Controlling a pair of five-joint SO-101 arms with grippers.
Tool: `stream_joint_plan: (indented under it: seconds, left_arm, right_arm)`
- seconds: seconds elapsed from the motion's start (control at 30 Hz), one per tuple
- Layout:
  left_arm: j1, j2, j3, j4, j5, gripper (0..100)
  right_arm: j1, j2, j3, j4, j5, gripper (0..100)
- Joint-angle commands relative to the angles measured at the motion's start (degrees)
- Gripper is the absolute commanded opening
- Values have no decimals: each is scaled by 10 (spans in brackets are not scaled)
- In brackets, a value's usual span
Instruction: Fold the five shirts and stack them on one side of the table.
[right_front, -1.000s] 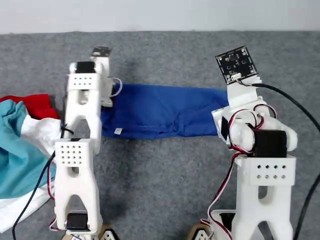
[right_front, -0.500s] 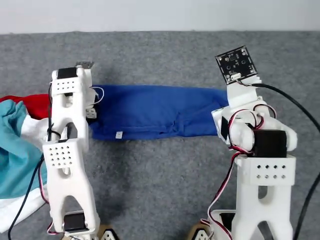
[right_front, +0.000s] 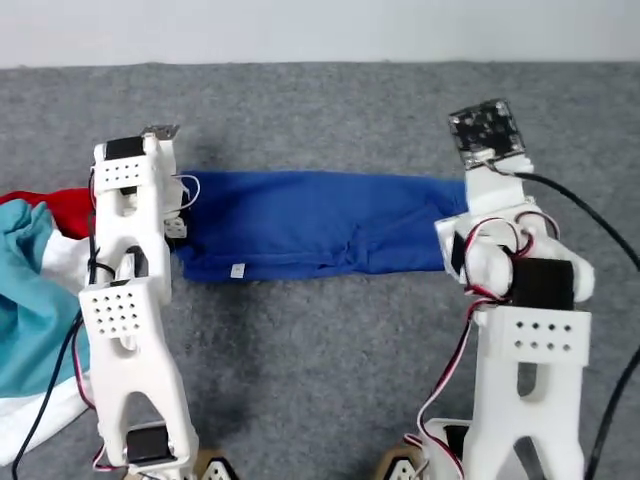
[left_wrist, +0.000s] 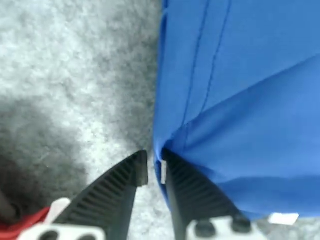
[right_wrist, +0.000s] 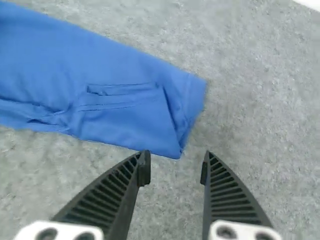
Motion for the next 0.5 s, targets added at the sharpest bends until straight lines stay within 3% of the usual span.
stream_joint_plan:
  seconds: [0.0, 0.3, 0.47]
  left_arm:
    - [-17, -9, -37, 13, -6, 51]
    - [-13, -102, -51, 13, -4, 60]
    - [-1, -113, -4, 11, 54, 152]
  right_arm:
    - [29, -6, 70, -75, -4, 183]
    - [28, -7, 123, -117, -2, 183]
    - [28, -7, 123, -116, -2, 183]
